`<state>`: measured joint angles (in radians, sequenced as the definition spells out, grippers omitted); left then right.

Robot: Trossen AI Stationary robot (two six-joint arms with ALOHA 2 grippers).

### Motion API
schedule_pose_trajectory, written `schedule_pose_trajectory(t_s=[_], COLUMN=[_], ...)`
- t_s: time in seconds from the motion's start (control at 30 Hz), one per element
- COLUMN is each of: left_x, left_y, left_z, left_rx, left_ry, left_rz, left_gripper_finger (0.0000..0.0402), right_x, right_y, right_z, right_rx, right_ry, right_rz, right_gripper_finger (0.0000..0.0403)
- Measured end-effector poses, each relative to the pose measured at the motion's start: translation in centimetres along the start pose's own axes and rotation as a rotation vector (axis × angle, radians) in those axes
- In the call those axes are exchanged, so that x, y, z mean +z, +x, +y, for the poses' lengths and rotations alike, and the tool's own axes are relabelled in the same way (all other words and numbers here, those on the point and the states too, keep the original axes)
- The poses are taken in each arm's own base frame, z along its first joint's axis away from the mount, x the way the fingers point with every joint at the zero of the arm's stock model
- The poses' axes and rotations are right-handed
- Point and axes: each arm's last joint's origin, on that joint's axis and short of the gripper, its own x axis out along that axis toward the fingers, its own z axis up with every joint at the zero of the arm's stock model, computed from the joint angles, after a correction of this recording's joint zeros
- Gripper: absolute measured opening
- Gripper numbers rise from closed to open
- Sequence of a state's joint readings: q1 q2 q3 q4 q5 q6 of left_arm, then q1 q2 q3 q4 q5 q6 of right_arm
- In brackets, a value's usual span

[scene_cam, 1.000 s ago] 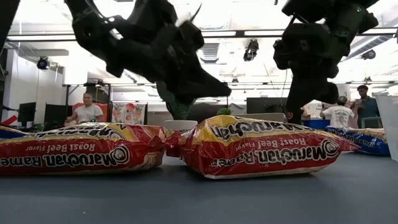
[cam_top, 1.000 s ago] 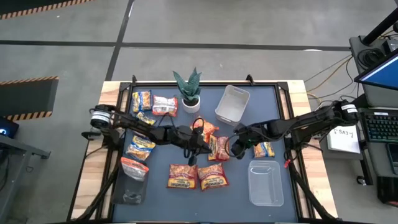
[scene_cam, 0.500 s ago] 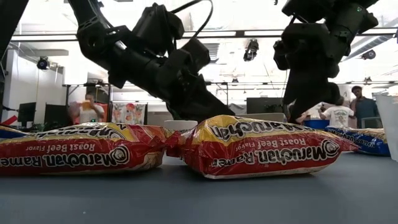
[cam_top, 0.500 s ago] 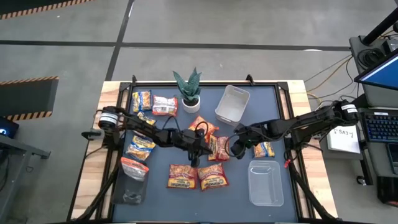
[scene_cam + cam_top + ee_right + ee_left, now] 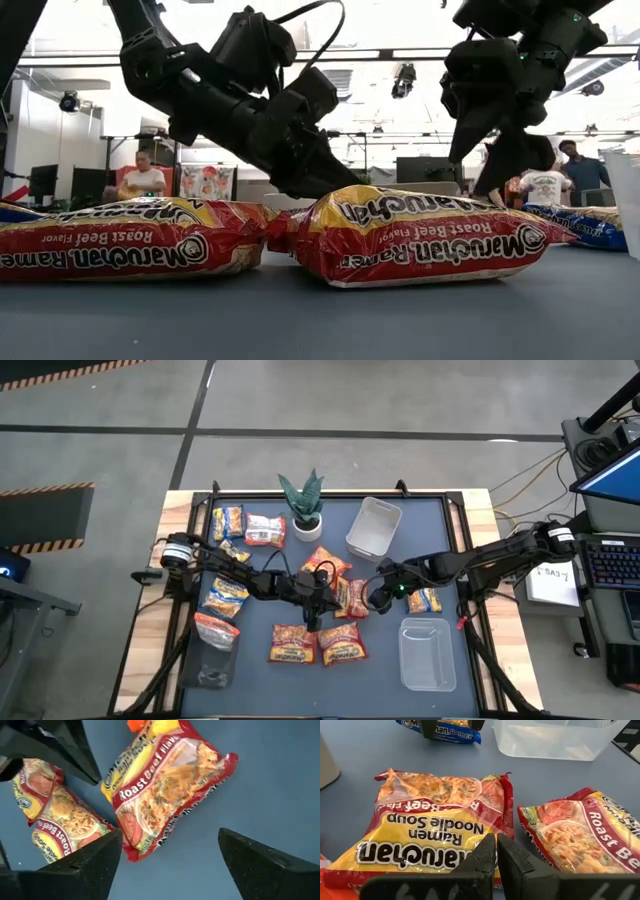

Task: Sort Maruchan noodles
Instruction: Put the middle right red instant noodle pack into the transparent bin

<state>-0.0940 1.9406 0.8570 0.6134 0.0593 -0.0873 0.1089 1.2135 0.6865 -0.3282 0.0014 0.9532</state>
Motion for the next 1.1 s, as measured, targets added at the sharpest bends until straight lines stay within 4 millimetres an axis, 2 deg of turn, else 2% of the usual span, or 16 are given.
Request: schedule_pose_trajectory(t_s=[0.23, 0.53, 0.7, 0.83, 1.1], left_x=[0.0, 0.0, -1.3, -1.5, -1.9], left_y=[0.0, 0.0, 1.0, 1.7, 1.8], left_z=[0.2, 0.1, 0.3, 0.3, 0.4], left_rx=[0.051, 0.069, 0.069, 0.067, 0.072], left_ry=[0.019, 0.038, 0.027, 0.015, 0.004], left_rz=[-0.004, -0.004, 0.001, 0.001, 0.050], left_gripper_finger=[0.0000, 0.0000, 0.0000, 0.0000, 0.0000], right_x=[-0.3, -0.6, -0.6, -0.6, -1.0], right_y=[0.5, 1.1, 1.2, 1.3, 1.6], right_z=[-0.5, -1.2, -1.2, -1.2, -1.9], right_rx=[0.007, 0.004, 0.023, 0.040, 0.022], right_ry=[0.032, 0.071, 0.072, 0.073, 0.082], right_rz=[-0.039, -0.087, -0.112, -0.123, -0.141], right_gripper_finger=[0.0345, 0.0349, 0.0349, 0.0348, 0.0348])
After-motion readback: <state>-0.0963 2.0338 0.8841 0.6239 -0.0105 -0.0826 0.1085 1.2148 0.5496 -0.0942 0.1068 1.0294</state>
